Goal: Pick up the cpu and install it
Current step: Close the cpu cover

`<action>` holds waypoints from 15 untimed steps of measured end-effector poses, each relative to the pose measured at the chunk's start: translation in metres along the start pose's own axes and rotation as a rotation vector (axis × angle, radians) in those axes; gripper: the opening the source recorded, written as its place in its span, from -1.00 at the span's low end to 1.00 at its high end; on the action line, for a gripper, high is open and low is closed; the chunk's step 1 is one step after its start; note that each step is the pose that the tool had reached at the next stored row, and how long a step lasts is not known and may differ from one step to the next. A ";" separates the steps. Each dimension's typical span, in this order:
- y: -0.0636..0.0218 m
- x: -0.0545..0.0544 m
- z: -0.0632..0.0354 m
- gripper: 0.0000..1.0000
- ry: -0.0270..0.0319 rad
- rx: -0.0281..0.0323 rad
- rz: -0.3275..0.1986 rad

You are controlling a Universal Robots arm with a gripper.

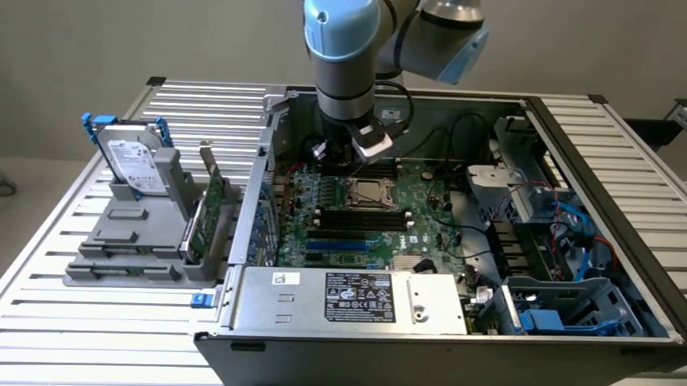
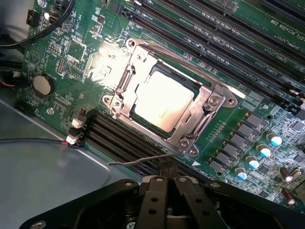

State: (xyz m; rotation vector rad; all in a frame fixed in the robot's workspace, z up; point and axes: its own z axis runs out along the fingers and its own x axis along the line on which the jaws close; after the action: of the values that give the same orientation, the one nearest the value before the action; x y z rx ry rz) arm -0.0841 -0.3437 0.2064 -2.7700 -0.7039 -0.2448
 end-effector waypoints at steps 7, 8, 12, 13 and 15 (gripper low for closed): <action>0.0008 0.000 0.0002 -0.79 0.0000 -0.0001 0.000; 0.0011 0.000 0.0002 -0.79 -0.0001 0.0000 0.000; 0.0019 -0.001 0.0009 -0.79 0.0001 -0.0001 0.000; 0.0021 -0.001 0.0011 -0.79 0.0000 -0.0001 0.000; 0.0025 -0.001 0.0016 -0.79 -0.0001 -0.0002 0.000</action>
State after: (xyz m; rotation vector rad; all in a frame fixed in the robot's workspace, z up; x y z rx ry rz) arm -0.0837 -0.3459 0.2041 -2.7702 -0.7040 -0.2448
